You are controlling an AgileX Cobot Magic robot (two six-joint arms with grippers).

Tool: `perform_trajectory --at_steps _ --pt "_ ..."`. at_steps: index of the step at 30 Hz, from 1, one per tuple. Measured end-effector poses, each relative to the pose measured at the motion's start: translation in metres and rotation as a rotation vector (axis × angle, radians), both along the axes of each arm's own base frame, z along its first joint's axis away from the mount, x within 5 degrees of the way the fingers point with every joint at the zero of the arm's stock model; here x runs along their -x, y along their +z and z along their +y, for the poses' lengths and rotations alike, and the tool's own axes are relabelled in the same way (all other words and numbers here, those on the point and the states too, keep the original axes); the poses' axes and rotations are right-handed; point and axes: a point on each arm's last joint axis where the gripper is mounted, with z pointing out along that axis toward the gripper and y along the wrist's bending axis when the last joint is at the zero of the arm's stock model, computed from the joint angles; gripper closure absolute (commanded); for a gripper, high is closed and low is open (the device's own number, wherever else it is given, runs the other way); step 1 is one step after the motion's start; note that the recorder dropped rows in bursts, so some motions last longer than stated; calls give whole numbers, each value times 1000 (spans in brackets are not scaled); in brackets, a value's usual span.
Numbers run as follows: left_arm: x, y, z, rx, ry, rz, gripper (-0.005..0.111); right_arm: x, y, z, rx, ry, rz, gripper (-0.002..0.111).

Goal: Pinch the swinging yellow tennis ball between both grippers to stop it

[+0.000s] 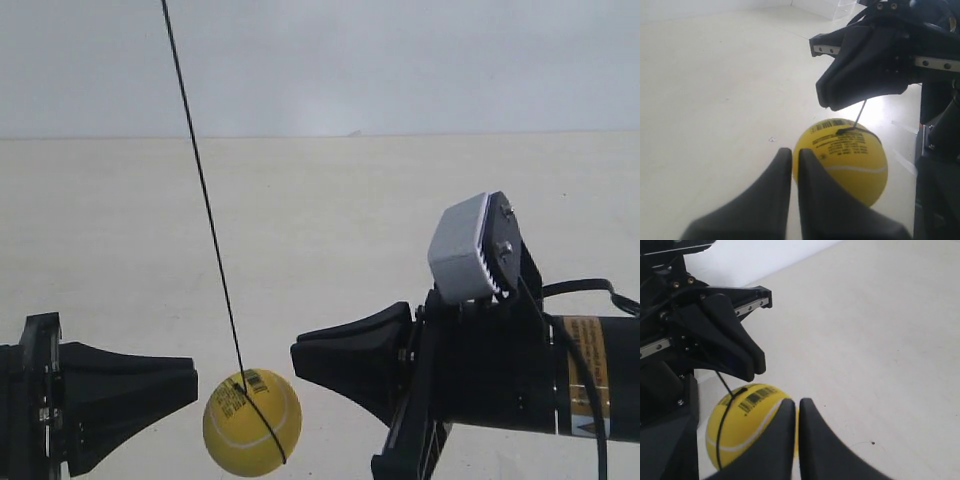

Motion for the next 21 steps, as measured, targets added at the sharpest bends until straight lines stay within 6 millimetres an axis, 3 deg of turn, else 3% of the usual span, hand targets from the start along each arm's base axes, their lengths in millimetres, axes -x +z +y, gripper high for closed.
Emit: perform_trajectory --at_steps 9,15,21 --pt "3 -4 -1 -35 -37 14 102 6 -3 1 28 42 46 108" --pt "2 -18 -3 -56 -74 96 102 19 -7 15 78 63 8 108" --pt "3 -15 -6 -6 -114 61 102 19 -7 16 81 57 -7 108"
